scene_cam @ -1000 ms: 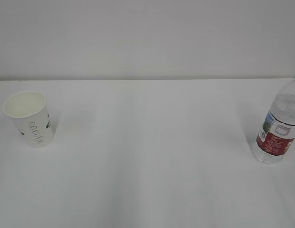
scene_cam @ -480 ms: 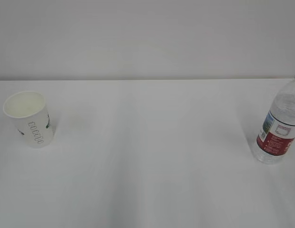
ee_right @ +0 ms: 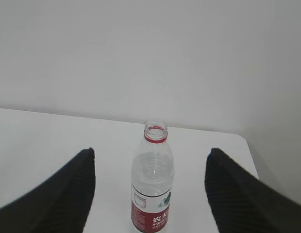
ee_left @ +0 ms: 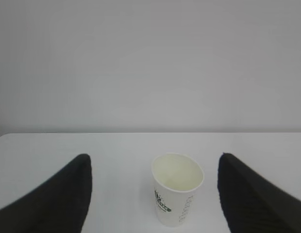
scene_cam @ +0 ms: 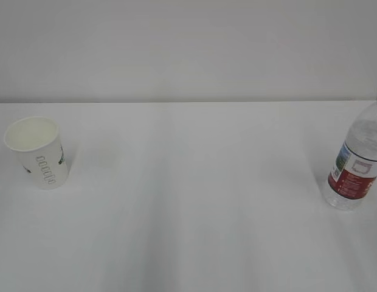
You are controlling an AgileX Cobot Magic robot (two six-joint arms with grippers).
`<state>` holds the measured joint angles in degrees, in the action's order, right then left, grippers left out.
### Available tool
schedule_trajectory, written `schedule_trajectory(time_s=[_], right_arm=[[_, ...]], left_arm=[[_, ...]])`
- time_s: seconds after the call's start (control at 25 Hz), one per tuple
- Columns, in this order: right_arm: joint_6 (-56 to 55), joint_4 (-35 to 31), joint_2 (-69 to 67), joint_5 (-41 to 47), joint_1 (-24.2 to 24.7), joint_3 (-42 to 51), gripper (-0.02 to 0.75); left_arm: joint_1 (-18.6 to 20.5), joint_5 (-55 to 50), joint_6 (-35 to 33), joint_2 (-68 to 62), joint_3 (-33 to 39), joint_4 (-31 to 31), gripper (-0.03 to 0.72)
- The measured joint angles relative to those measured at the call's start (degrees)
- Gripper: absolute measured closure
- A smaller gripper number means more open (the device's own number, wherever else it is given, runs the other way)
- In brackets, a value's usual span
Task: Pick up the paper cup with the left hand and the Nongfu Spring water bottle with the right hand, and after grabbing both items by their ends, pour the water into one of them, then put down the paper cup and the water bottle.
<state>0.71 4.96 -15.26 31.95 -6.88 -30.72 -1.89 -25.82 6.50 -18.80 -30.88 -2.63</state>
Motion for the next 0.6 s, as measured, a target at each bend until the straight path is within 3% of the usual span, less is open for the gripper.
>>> schedule_trajectory(time_s=[0.6], right_arm=[[0.0, 2.01, -6.31, -6.44, 0.0, 0.0, 0.204]], left_arm=[[0.0, 9.69, 0.0, -9.86, 0.0, -0.02, 0.101]])
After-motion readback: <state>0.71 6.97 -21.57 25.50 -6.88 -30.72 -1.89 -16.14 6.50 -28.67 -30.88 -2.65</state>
